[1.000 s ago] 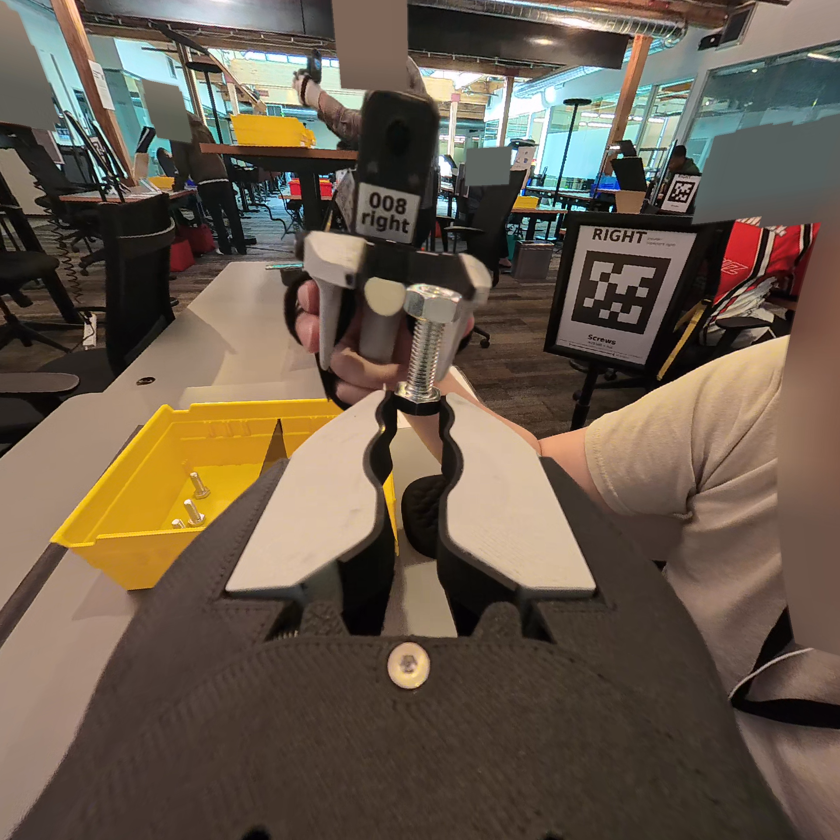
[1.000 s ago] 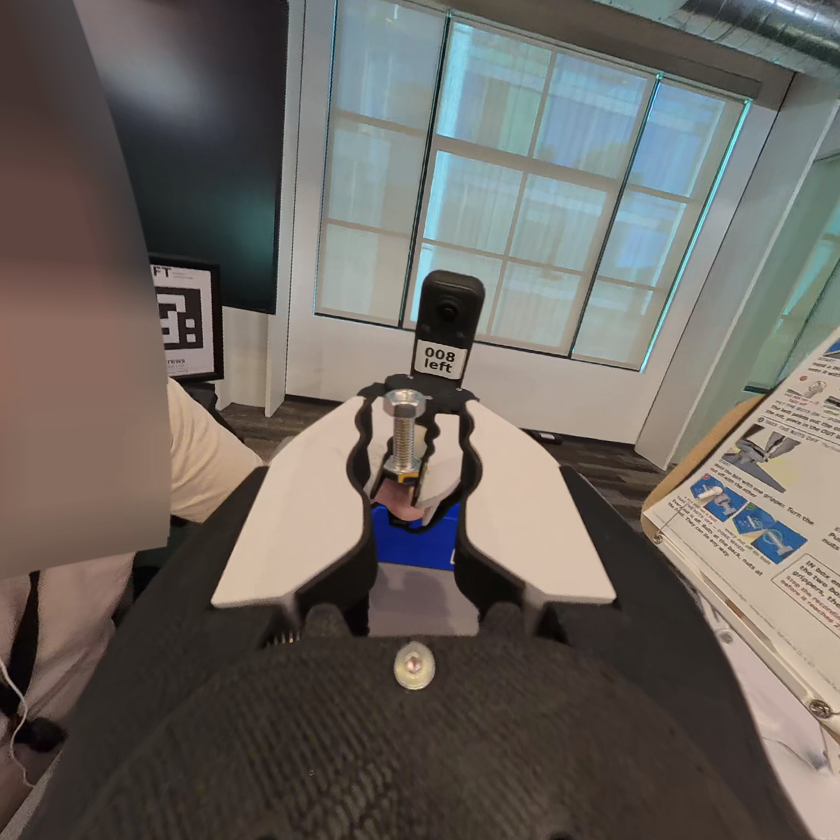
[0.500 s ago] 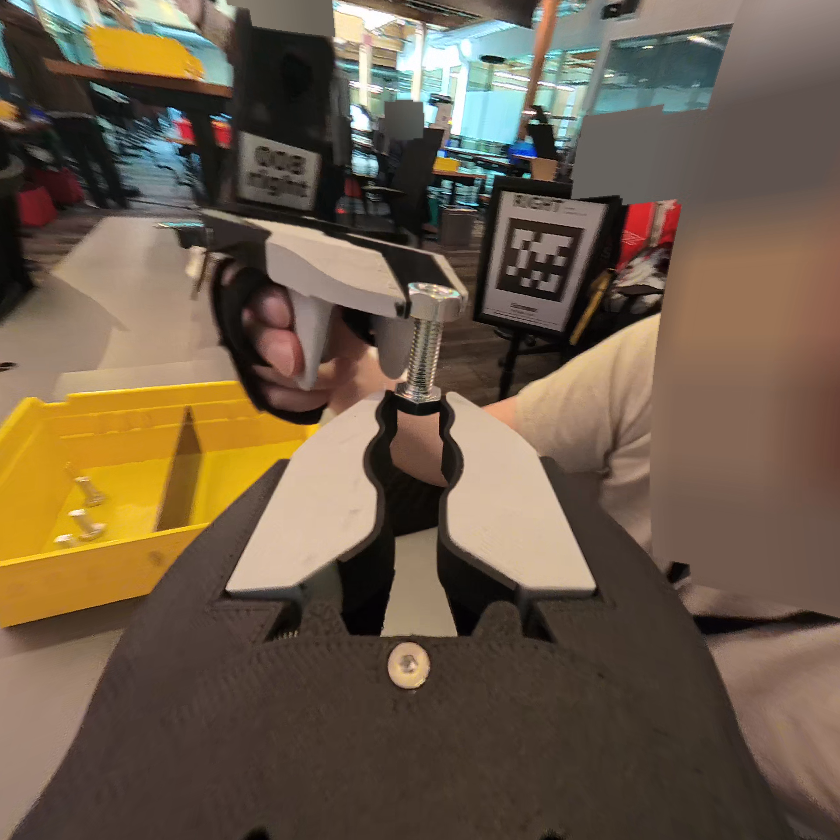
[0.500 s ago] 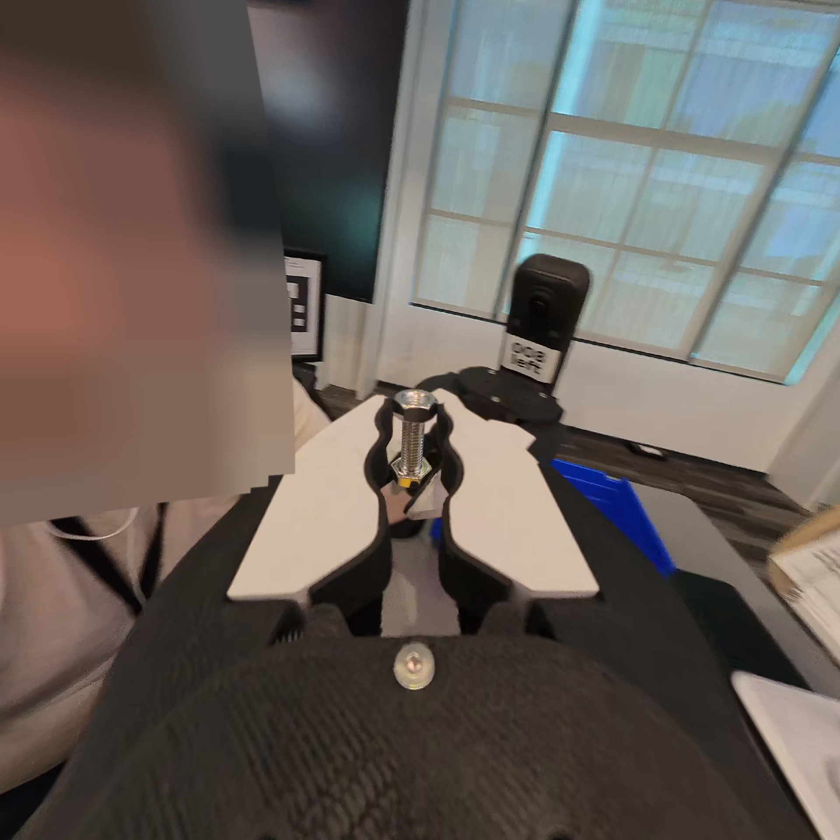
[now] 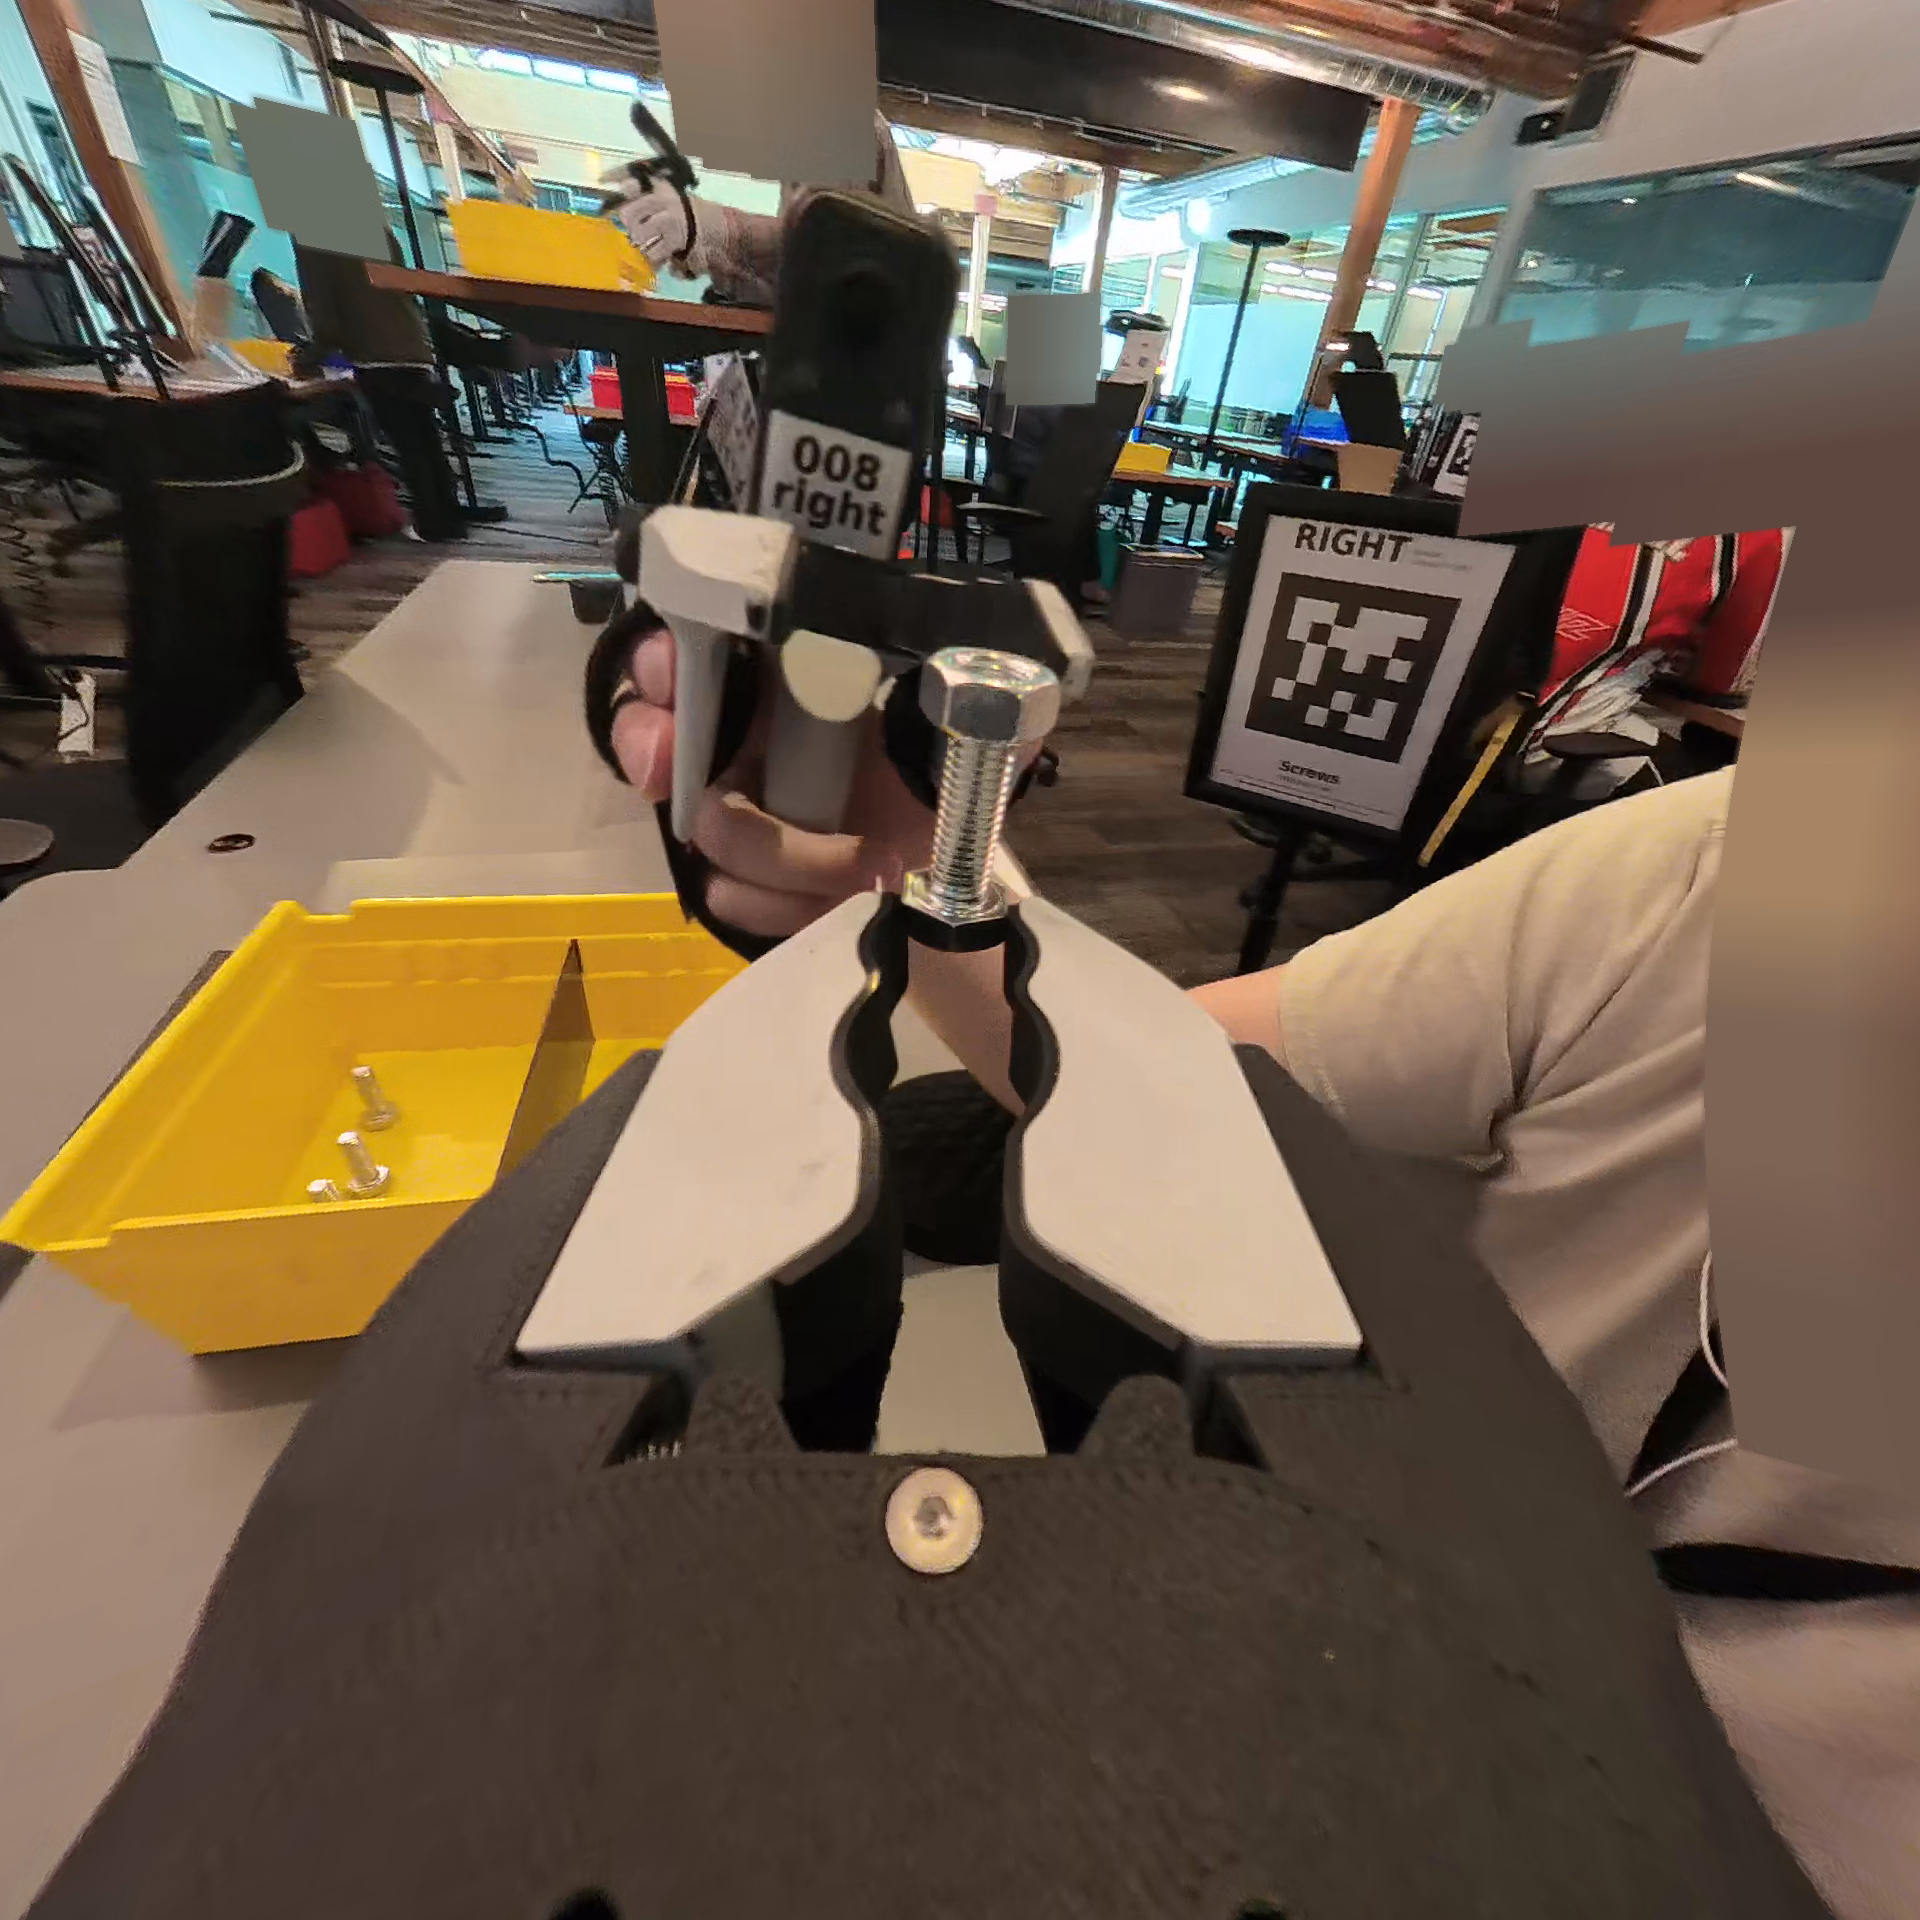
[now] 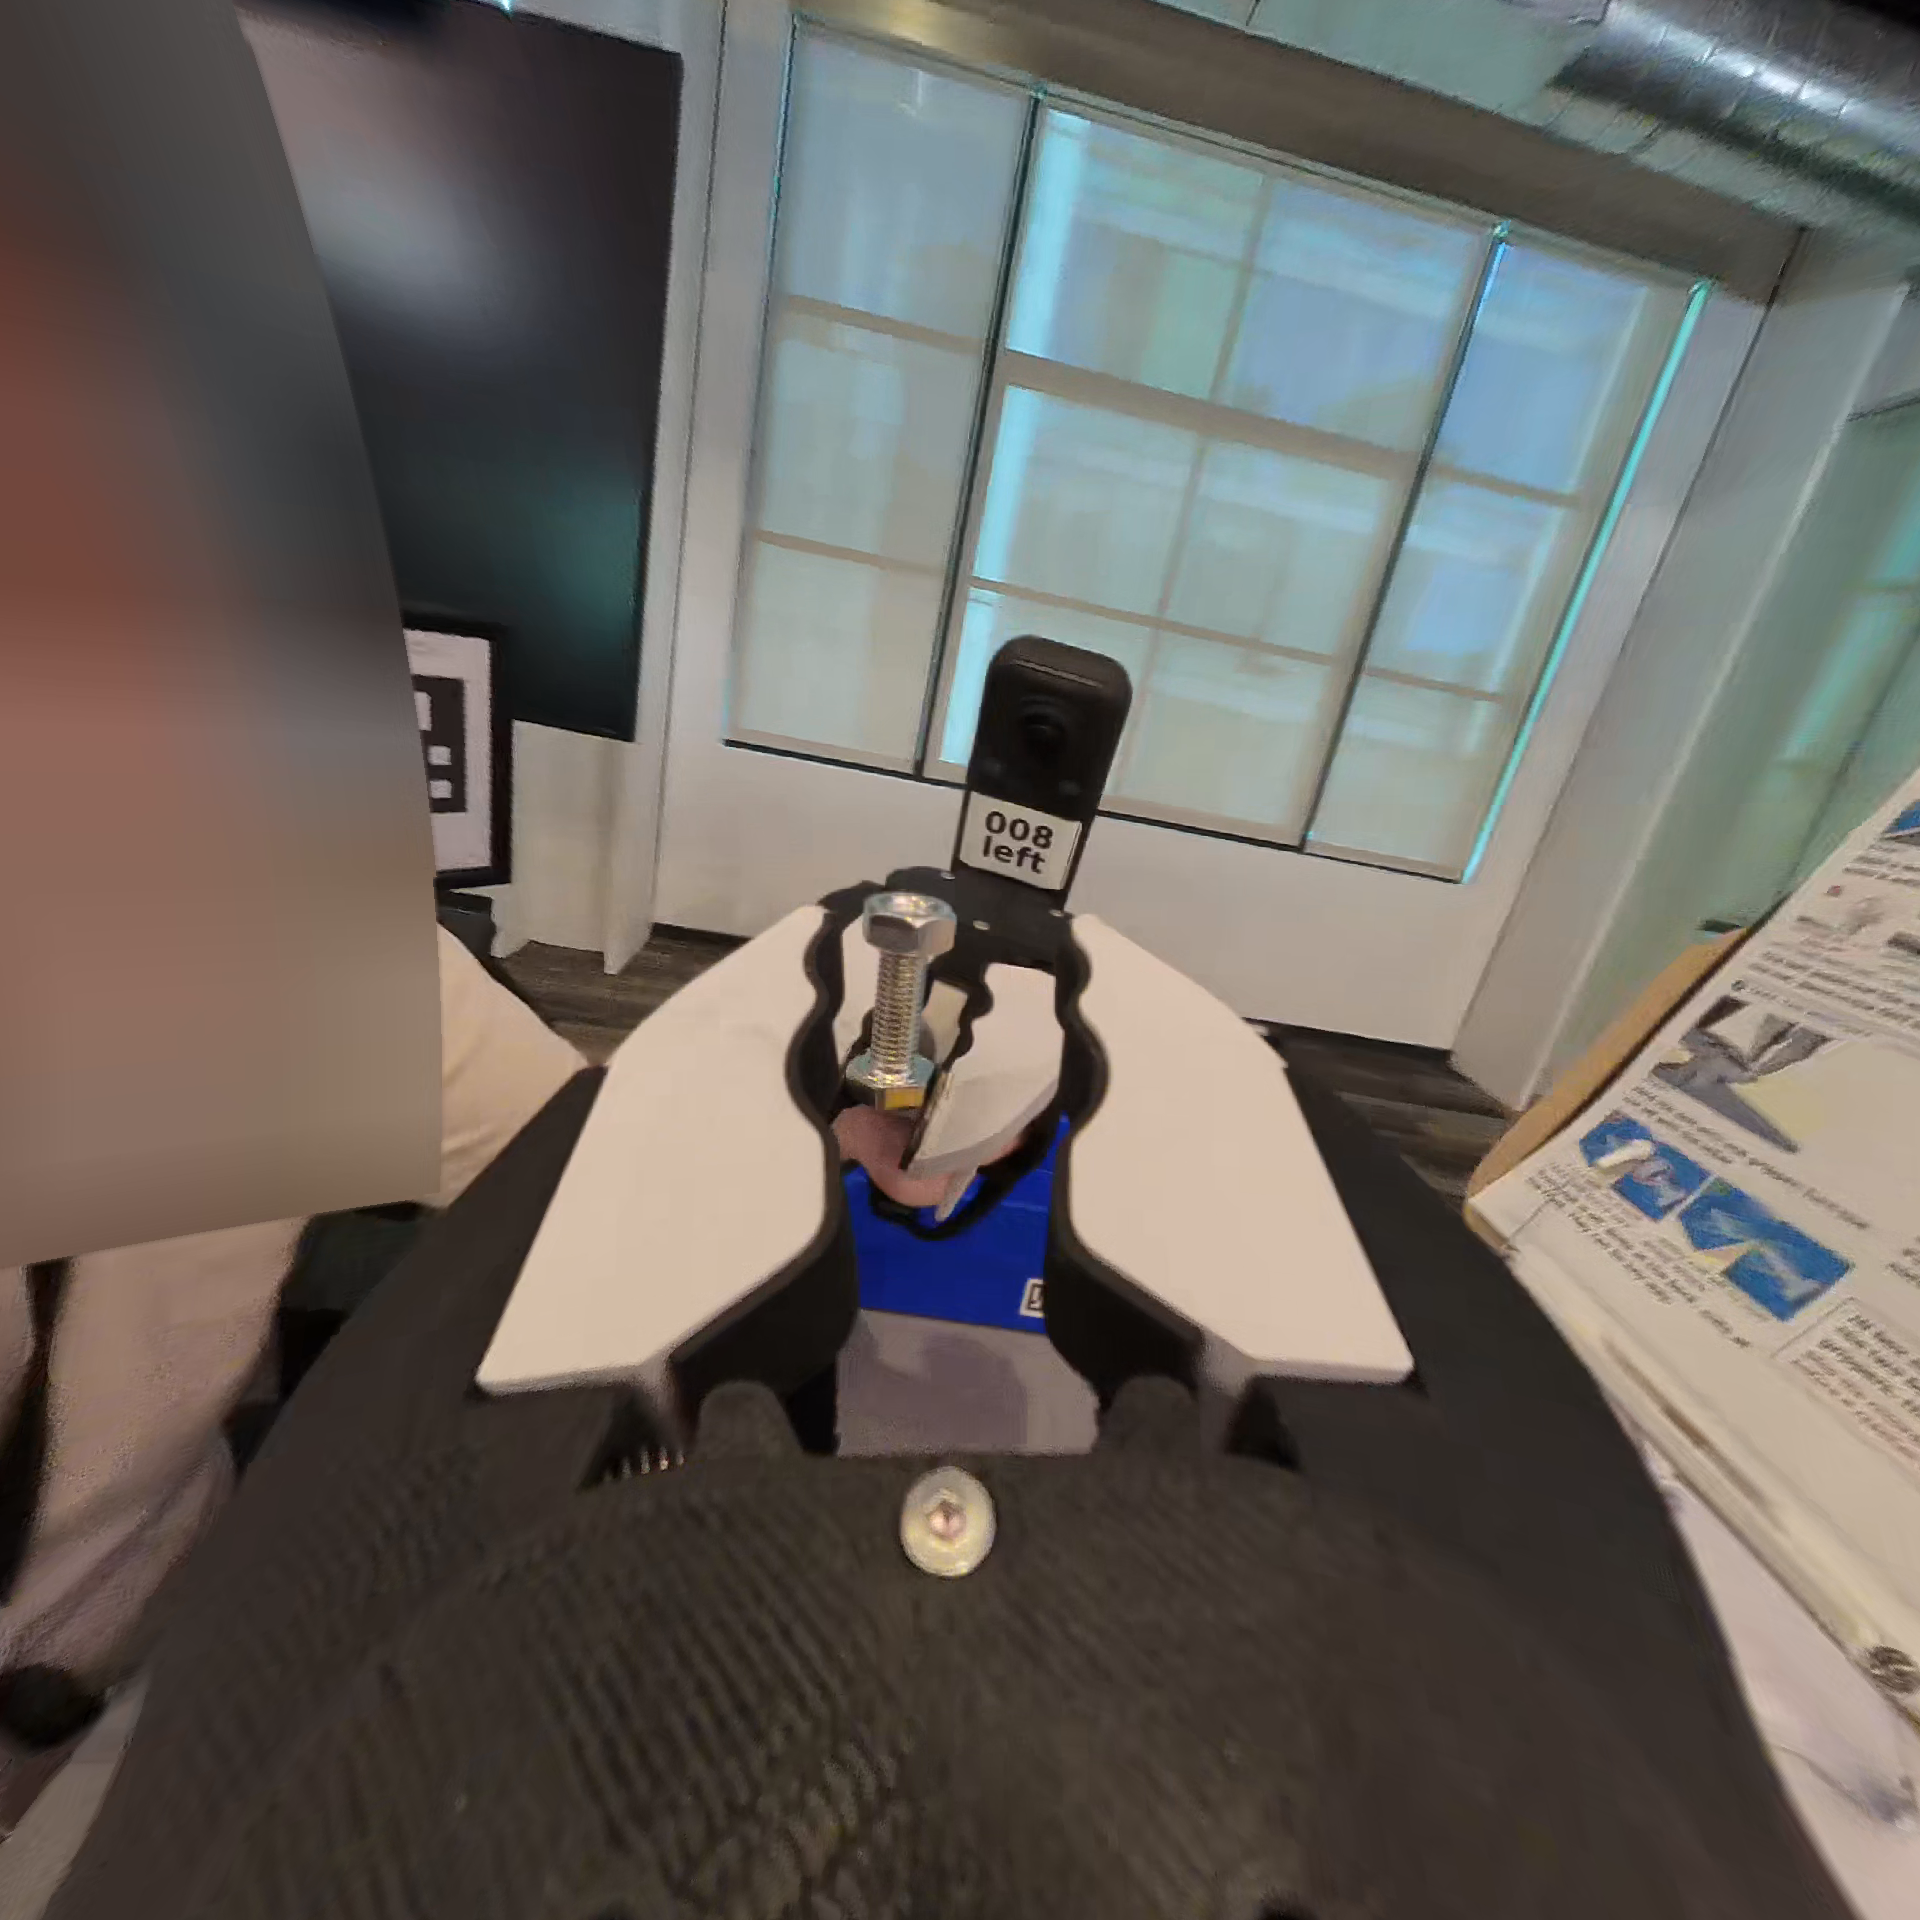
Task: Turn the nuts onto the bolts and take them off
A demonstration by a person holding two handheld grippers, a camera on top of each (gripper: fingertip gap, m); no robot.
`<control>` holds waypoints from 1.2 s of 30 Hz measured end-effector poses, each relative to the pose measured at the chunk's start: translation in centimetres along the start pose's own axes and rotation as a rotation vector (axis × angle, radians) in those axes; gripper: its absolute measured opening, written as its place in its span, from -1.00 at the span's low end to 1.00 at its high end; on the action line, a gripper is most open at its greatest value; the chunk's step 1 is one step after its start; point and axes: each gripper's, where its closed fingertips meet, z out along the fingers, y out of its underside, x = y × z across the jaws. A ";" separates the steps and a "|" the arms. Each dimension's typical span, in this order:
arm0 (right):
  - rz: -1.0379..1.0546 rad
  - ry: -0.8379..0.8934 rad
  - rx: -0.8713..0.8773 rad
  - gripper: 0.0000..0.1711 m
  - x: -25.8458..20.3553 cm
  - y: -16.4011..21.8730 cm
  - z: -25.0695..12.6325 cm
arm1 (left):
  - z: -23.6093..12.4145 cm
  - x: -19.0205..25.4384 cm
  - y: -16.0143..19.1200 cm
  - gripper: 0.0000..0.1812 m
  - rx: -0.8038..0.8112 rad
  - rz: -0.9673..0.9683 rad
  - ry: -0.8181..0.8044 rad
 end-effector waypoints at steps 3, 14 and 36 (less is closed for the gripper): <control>0.018 0.007 -0.003 -0.55 0.0 0.0 0.6 | 0.1 0.2 0.1 -0.81 -0.009 0.000 0.009; 0.057 -0.047 0.010 -0.58 -0.4 0.0 0.3 | 0.2 0.2 0.2 -0.81 -0.017 -0.001 0.012; 0.081 -0.035 0.025 -0.59 0.3 -0.2 -0.2 | 0.2 0.3 0.2 -0.81 -0.020 -0.008 0.013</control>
